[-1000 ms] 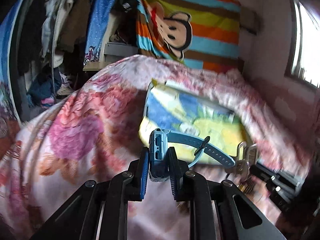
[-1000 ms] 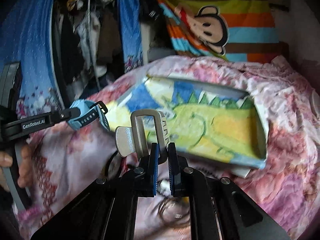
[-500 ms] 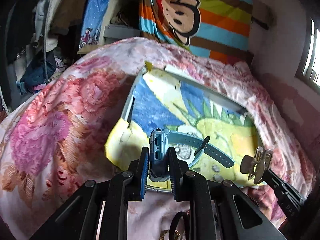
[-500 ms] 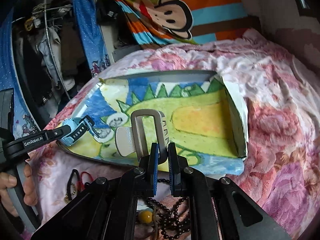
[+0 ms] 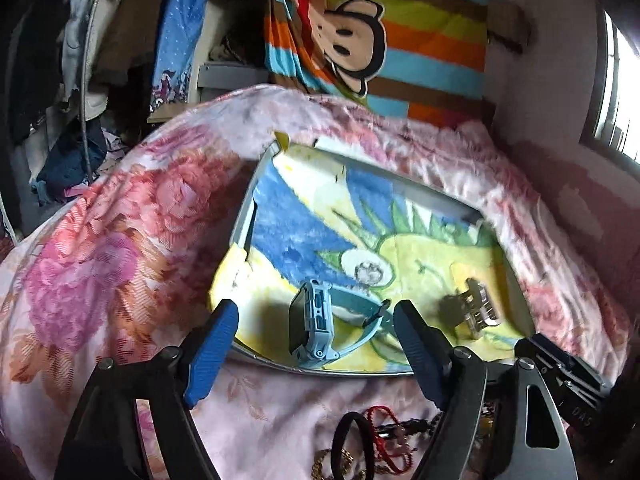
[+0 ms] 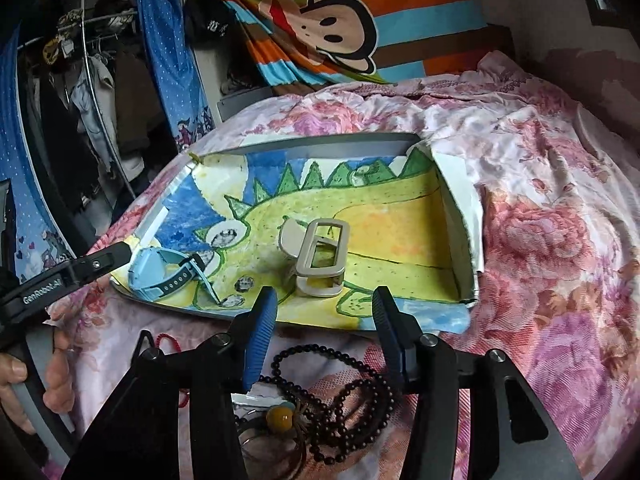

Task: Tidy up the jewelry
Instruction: 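Lower the watch into the tray with the left tool while the right tool drops the buckle in, then open both tools and raise them away from the tray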

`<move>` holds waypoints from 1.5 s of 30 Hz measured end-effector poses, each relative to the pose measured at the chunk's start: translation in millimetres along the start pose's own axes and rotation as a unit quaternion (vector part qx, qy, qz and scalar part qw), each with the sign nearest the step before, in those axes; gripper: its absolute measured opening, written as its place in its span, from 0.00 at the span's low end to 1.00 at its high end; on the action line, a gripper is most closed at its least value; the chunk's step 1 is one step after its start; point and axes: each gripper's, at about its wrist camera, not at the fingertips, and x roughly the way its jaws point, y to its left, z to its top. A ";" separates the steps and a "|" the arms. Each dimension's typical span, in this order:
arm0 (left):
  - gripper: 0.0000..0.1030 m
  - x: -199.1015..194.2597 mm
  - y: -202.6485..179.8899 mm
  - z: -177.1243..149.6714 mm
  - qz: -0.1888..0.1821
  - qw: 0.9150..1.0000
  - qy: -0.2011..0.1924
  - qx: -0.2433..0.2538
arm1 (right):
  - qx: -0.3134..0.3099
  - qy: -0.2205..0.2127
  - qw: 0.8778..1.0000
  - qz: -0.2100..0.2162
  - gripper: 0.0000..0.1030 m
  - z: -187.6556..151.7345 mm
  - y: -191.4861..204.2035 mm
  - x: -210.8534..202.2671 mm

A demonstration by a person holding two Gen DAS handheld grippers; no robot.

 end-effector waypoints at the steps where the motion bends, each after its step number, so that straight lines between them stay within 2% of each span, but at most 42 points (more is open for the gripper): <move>1: 0.76 -2.5 0.6 1.4 -0.004 1.000 0.001 -0.001 | 0.001 -0.006 1.000 0.000 0.45 -0.2 -0.6 -5.4; 3: 0.81 -15.4 3.5 0.4 -0.007 1.000 -0.008 -0.007 | 0.002 -0.028 1.000 0.001 0.60 -1.4 -1.1 -20.9; 4: 0.90 -23.8 5.2 -1.5 -0.009 1.000 -0.018 -0.010 | 0.001 -0.041 0.999 0.001 0.63 -1.6 -1.0 -29.2; 6: 0.99 -42.5 7.9 -5.3 -0.011 0.999 -0.047 -0.017 | -0.004 -0.068 0.998 -0.001 0.73 -2.2 1.1 -49.0; 7: 1.00 -55.5 7.8 -7.7 -0.014 0.997 -0.068 -0.020 | -0.007 -0.083 0.997 -0.002 0.76 -3.3 2.7 -59.8; 9: 1.00 -72.7 5.6 -10.0 -0.018 0.996 -0.087 -0.013 | -0.010 -0.108 0.994 -0.003 0.87 -5.8 5.3 -79.4; 11: 1.00 -89.2 2.8 -14.9 -0.018 0.994 -0.106 -0.004 | -0.014 -0.134 0.991 -0.002 0.94 -9.9 9.2 -100.4; 14: 1.00 -111.6 -0.4 -24.4 -0.020 0.991 -0.130 0.015 | -0.033 -0.158 0.987 -0.007 0.98 -18.8 18.3 -125.5; 20: 1.00 -147.0 3.6 -48.0 -0.024 0.989 -0.142 0.037 | -0.050 -0.181 0.982 -0.013 0.98 -40.8 32.7 -166.3; 28: 1.00 -174.8 12.0 -77.3 -0.018 0.990 -0.128 0.057 | -0.060 -0.168 0.984 -0.012 0.98 -77.2 45.8 -202.9; 34: 1.00 -185.6 17.2 -95.7 -0.010 0.992 -0.099 0.073 | -0.029 -0.118 0.992 -0.019 0.98 -100.7 32.6 -203.7; 40: 1.00 -176.0 12.8 -109.8 -0.007 0.994 -0.042 0.099 | -0.011 -0.046 0.998 -0.038 0.98 -117.8 20.8 -184.1; 45: 1.00 -162.7 5.0 -118.5 0.004 0.992 -0.006 0.129 | -0.012 -0.019 0.999 -0.042 0.98 -122.1 19.6 -174.4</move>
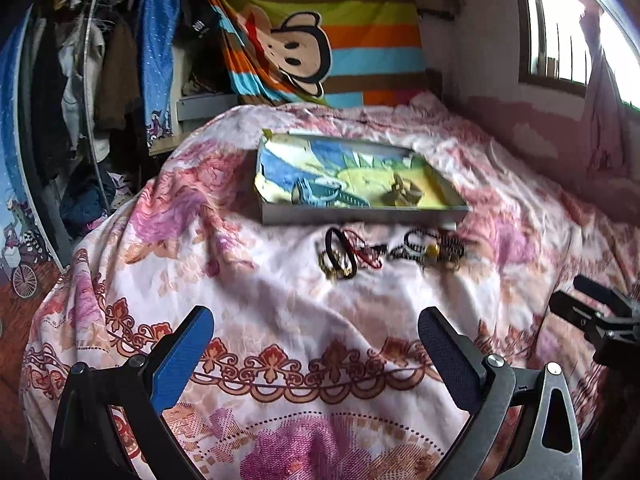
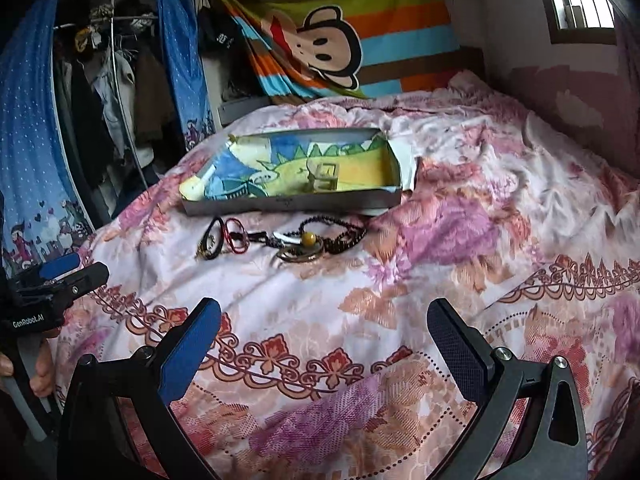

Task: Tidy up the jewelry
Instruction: 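Open both tools and raise them away from the tray, then grasp the black hair tie with the left tool while the right tool grasps the bronze ring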

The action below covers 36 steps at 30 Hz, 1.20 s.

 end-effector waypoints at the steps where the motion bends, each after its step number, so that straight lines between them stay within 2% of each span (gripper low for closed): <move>1: 1.00 0.8 -0.5 -0.6 0.000 1.000 0.003 0.002 | 0.001 0.004 1.000 0.001 0.98 1.3 0.7 1.8; 7: 1.00 19.8 1.2 3.9 -0.010 0.999 0.043 0.009 | 0.008 0.045 0.999 0.016 0.98 3.8 -4.1 22.4; 10: 1.00 33.0 6.0 10.8 -0.023 0.998 0.057 0.001 | 0.011 0.067 0.997 0.041 0.98 7.4 -5.7 35.9; 13: 0.99 46.4 8.8 18.7 -0.035 0.997 0.063 -0.006 | 0.005 0.070 0.996 0.062 0.98 12.5 -5.6 45.5; 17: 0.85 69.2 9.4 28.3 -0.047 0.996 0.081 -0.003 | -0.017 0.073 0.994 0.083 0.98 22.6 -0.8 64.1; 19: 0.74 80.8 8.6 31.6 -0.048 0.995 0.092 0.001 | -0.023 0.077 0.993 0.091 0.97 26.2 2.3 73.6; 22: 0.69 94.0 9.6 36.8 -0.057 0.993 0.100 -0.003 | -0.019 0.093 0.990 0.105 0.87 30.8 3.9 89.2; 24: 0.64 103.6 10.0 42.6 -0.064 0.993 0.100 -0.008 | -0.008 0.107 0.988 0.114 0.76 33.1 4.0 102.1; 27: 0.57 119.4 9.6 50.3 -0.068 0.992 0.103 -0.010 | 0.003 0.126 0.984 0.126 0.69 35.2 5.5 120.3; 31: 0.43 139.0 5.9 58.8 -0.071 0.992 0.109 -0.004 | -0.012 0.134 0.984 0.118 0.63 39.5 14.1 137.0; 36: 0.30 159.7 1.2 66.0 -0.071 0.990 0.121 0.009 | -0.019 0.155 0.982 0.103 0.47 40.1 19.3 156.4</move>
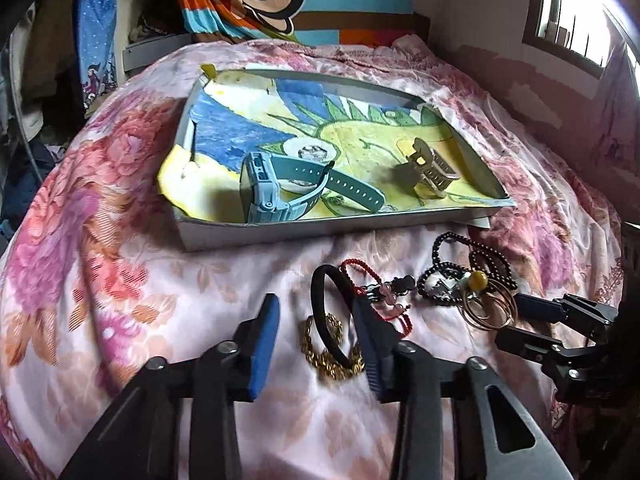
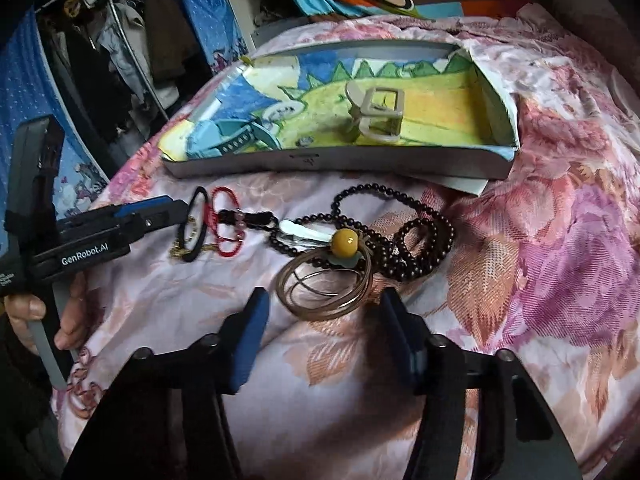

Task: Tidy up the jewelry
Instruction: 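Grasp the black hair tie with the left tool while the right tool grasps the bronze ring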

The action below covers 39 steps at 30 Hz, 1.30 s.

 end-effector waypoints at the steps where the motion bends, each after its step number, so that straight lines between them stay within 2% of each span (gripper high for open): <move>1: 0.28 3.7 -0.6 1.1 -0.004 1.000 0.005 0.001 | 0.001 0.001 1.000 0.000 0.47 0.4 -0.6 1.2; 4: 0.22 9.2 -2.2 2.9 -0.005 1.000 0.011 0.007 | 0.000 0.003 1.000 0.000 0.45 2.1 -0.4 4.5; 7: 0.19 12.0 -4.3 2.3 -0.005 1.000 0.016 0.010 | -0.002 0.006 1.000 -0.004 0.39 1.9 0.0 7.9; 10: 0.09 11.3 -8.4 0.5 -0.001 1.000 0.015 0.017 | 0.001 0.002 1.000 -0.004 0.36 1.0 -2.4 7.5; 12: 0.08 9.8 -8.8 0.7 -0.001 1.000 0.011 0.018 | 0.001 -0.001 1.000 -0.005 0.35 0.5 -2.7 6.5; 13: 0.06 7.7 -9.5 0.4 0.001 1.000 0.007 0.018 | 0.001 -0.003 1.000 -0.006 0.32 0.1 -2.8 5.8; 14: 0.06 6.6 -9.1 0.7 0.001 1.000 0.005 0.018 | 0.000 -0.005 1.000 -0.008 0.19 -0.2 -2.8 4.8; 15: 0.06 3.9 -9.2 0.5 -0.001 1.000 -0.001 0.016 | 0.001 -0.006 1.000 -0.010 0.15 -0.5 -3.1 3.9; 21: 0.05 -6.3 -9.2 1.9 -0.011 1.000 -0.011 0.009 | 0.011 -0.024 1.000 -0.012 0.06 -1.4 -7.8 -4.6; 26: 0.04 -20.2 -10.5 4.4 -0.030 0.999 -0.029 0.006 | -0.003 -0.051 0.999 -0.012 0.04 -0.5 -1.6 -17.8; 29: 0.04 -31.7 -9.4 7.0 -0.057 0.997 -0.042 -0.004 | -0.018 -0.064 0.998 -0.010 0.04 0.1 5.0 -26.6; 39: 0.04 -58.6 -8.7 8.3 -0.104 0.992 -0.073 -0.010 | -0.037 -0.104 0.994 0.017 0.04 -0.3 17.2 -53.7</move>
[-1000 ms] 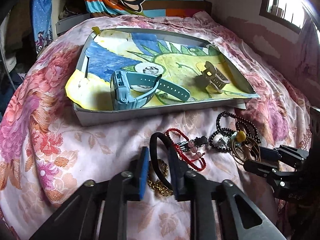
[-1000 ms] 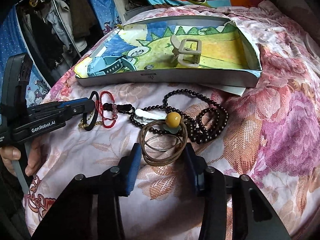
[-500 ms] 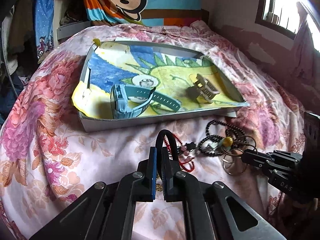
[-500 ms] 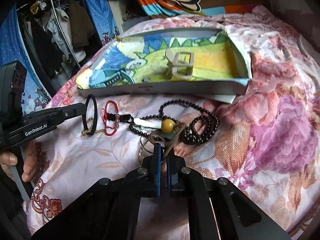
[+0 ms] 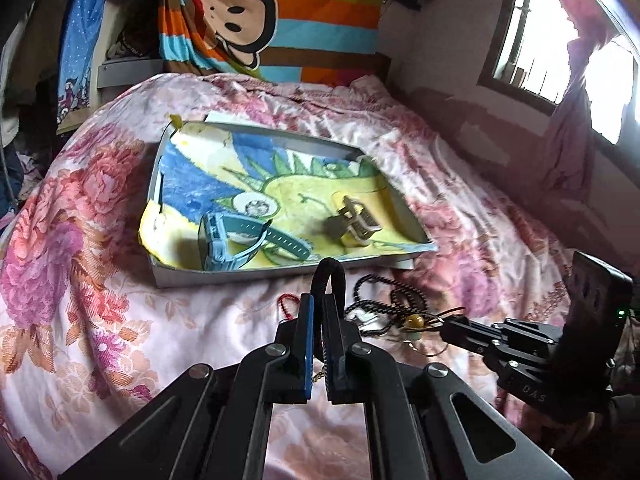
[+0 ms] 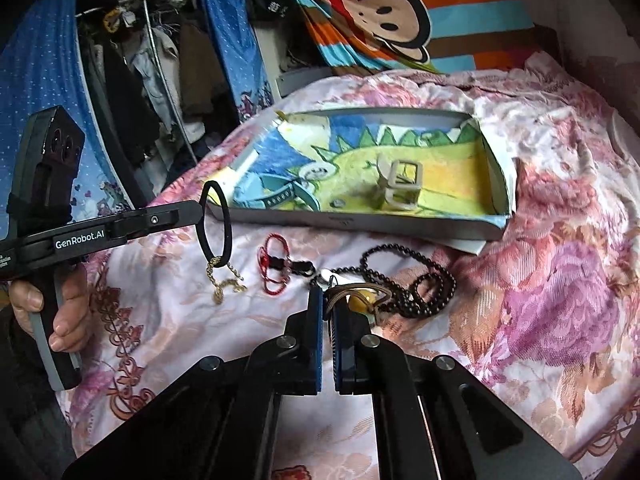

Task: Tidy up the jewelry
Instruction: 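Grasp the black hair tie with the left tool while the right tool grasps the bronze ring, then carry the hair tie into the tray with the left tool while the right tool drops the ring in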

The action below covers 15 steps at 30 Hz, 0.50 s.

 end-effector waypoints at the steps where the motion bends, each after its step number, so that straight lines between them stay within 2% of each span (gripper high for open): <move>1: 0.04 -3.6 -1.9 0.6 -0.006 1.000 -0.006 0.002 | -0.001 -0.003 1.000 0.001 0.04 0.3 0.6 -1.9; 8: 0.04 -23.1 -14.6 2.6 -0.040 0.998 -0.039 0.020 | -0.007 -0.030 1.000 0.003 0.04 4.4 2.9 -14.8; 15: 0.04 -25.6 -21.4 7.8 -0.049 0.997 -0.059 0.031 | -0.016 -0.063 0.998 -0.003 0.04 18.6 4.2 -25.1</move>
